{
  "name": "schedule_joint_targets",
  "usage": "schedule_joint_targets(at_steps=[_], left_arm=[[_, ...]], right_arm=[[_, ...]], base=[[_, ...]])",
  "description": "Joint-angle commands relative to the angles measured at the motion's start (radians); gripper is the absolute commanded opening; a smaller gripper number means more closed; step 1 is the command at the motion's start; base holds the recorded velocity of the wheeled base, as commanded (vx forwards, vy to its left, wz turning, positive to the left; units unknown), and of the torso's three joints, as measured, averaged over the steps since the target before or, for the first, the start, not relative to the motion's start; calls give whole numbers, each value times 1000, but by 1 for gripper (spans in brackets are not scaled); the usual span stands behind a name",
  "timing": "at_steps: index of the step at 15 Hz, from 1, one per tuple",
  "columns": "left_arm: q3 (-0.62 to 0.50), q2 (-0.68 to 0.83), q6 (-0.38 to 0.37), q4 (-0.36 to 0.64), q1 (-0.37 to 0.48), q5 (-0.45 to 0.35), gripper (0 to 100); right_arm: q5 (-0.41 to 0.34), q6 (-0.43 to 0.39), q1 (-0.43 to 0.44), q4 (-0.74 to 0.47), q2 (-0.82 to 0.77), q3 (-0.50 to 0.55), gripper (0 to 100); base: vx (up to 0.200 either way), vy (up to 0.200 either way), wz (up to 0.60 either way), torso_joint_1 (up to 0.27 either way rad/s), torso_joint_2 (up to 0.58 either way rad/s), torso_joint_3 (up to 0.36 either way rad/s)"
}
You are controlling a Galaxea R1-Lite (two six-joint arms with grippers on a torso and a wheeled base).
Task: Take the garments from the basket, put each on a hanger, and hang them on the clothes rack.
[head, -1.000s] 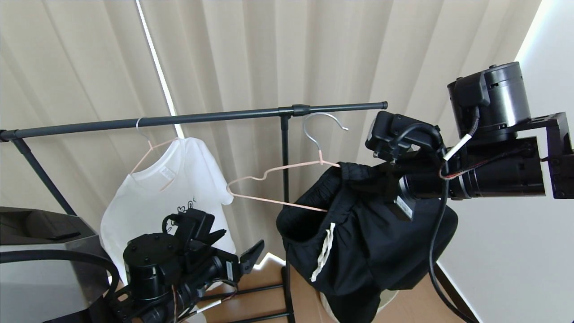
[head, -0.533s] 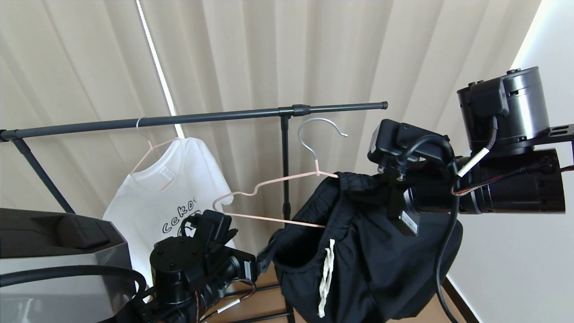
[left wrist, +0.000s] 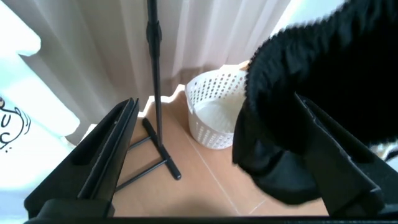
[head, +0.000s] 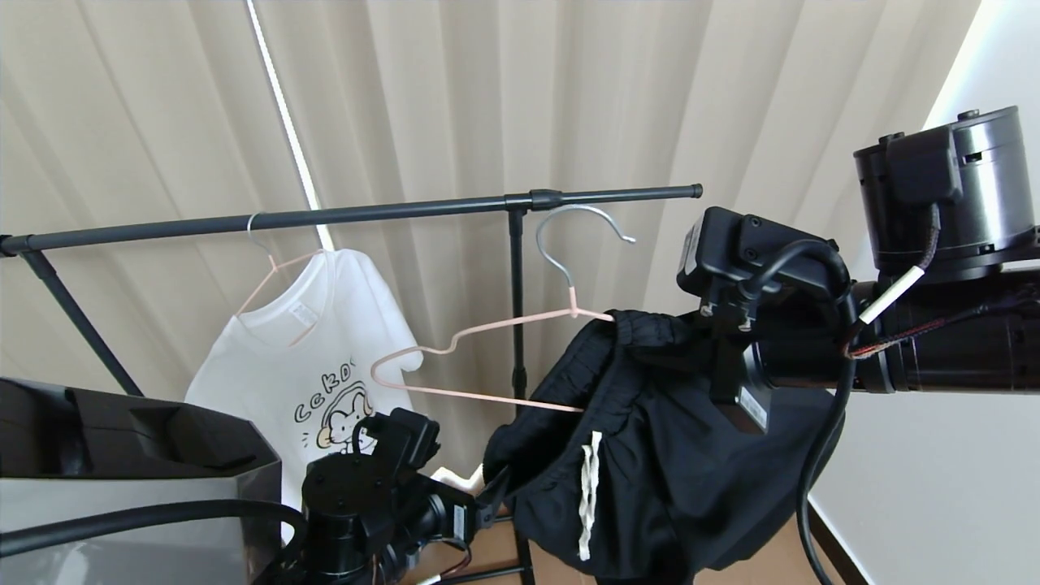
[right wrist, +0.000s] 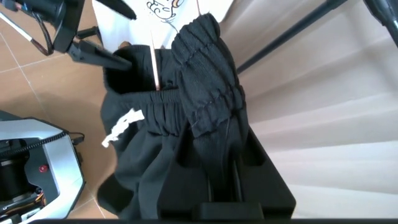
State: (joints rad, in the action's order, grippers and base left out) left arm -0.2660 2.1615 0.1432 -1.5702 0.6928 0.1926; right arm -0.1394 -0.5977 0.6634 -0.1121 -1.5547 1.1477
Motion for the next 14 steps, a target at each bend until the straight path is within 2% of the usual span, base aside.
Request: schedule_joint_targets(at_steps=[1,2,7,8,11,12,14], left_arm=[[8,34,-7,-1,4,1,100],[7,34,-7,-1,4,2,0],[-2,17,-4,-1,-7,1,0],[-4,-14,-10,-1,-33,-1,0],[-19,-88,-56,-1,-142,-12,0],[-25,-94,-56,-1,-156,-13,0],[-30,-95,-56,-1,-162,-12,0]], right_arm=[[0,-1,1,0,4,3,0],[0,-1,1,0,4,1,0],[-2,1,-10,0,2,-5,0],[-9,7,-34,0,4,-13,0],[-91,122,-73,0,21,-52,0],[-103,136,-82,5,25,-80,0],[-134,142,-87,91,45,-175,0]], base=[[0,0,0,0,0,0],[0,0,0,0,0,0],[0,0,0,0,0,0],[0,0,0,0,0,0],[0,0,0,0,0,0],[0,0,0,0,0,0],[0,0,0,0,0,0]])
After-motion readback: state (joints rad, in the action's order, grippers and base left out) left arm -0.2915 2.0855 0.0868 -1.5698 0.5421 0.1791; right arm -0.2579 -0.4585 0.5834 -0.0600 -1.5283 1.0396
